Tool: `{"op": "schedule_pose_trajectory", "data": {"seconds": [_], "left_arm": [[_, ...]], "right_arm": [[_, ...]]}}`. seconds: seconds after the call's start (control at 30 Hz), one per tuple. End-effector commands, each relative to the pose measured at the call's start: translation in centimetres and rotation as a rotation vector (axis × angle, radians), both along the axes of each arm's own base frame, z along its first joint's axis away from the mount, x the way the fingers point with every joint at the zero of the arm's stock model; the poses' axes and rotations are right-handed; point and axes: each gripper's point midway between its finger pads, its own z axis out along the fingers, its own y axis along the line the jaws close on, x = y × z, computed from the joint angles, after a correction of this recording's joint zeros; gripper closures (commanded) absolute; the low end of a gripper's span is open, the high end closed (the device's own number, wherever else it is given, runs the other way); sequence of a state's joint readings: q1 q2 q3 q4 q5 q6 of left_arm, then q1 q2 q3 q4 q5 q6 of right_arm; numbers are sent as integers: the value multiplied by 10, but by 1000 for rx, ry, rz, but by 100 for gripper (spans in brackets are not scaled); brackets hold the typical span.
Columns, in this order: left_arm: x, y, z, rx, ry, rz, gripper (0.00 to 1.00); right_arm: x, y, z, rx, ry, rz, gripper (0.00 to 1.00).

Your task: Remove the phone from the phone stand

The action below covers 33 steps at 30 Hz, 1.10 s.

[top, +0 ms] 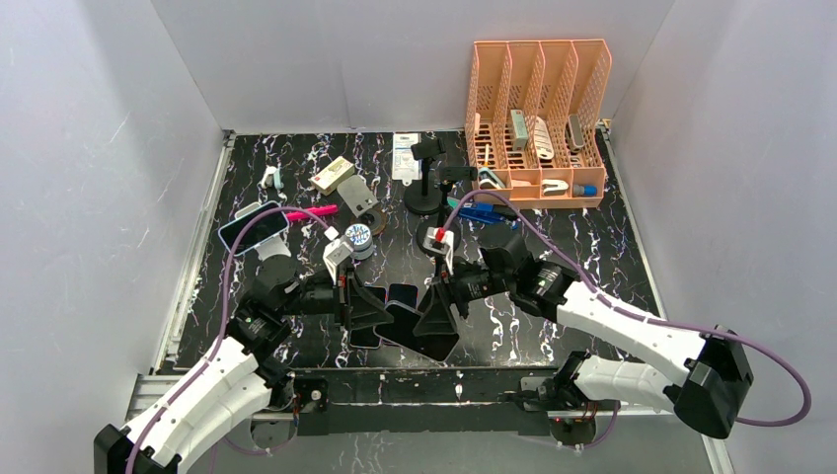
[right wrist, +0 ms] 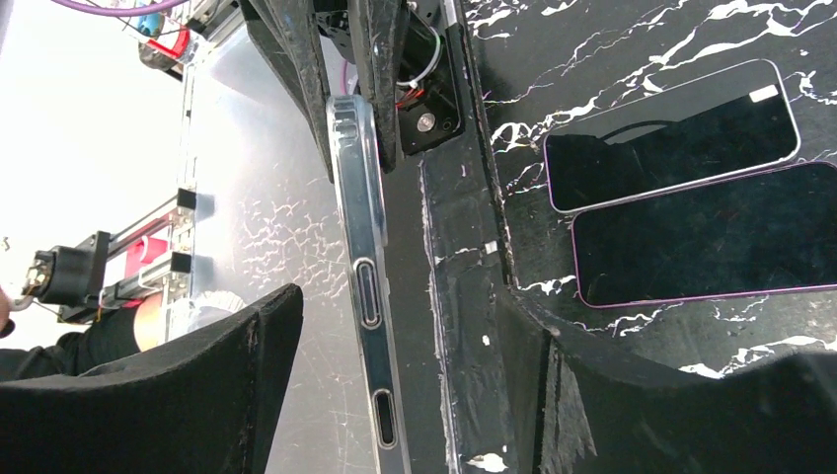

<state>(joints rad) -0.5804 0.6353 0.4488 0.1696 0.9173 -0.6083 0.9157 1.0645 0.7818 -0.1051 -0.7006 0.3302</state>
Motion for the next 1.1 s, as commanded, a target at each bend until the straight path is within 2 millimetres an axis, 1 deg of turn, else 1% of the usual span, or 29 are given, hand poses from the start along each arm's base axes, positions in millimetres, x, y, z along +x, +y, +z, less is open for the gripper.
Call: {"op": "schedule_pose_trajectory", "data": {"seconds": [0.0,0.13,0.37,0.5,0.57,0.67,0.73,0.9,0.93,0.97,1.03,1.07], "left_arm": [[-8,-1,16,-60,-52,-46,100],[-8,-1,16,-60,-54,-48,100],[-8,-1,16,-62,-57,-45,100],[-8,-1,16,-62,-55,-45,100],[-8,-2,15,-60,-53,-44,100],[-8,-2,15,-61,-55,-43,100],[-8,-2,15,-61,-56,-41,100],[-5,-1,17,-61,-65,-19,100],[-5,-1,18,-65,-67,-16,99],[-4,-1,20,-73,-69,-10,91],[-1,-1,24,-88,-77,16,71],[1,-1,28,-102,-84,30,63]], "right_arm": [[1,11,29,94,-25,37,23],[0,12,28,95,-10,52,27],[-7,14,19,79,45,95,31],[-7,16,18,84,54,100,37],[-8,16,17,83,59,105,41],[-9,16,17,85,63,113,50],[-9,16,18,89,63,119,58],[-13,15,25,113,55,132,75],[-13,14,27,121,51,131,79],[-14,14,30,129,47,130,84],[-14,13,36,151,36,120,96],[-13,13,40,164,30,105,99]]}}
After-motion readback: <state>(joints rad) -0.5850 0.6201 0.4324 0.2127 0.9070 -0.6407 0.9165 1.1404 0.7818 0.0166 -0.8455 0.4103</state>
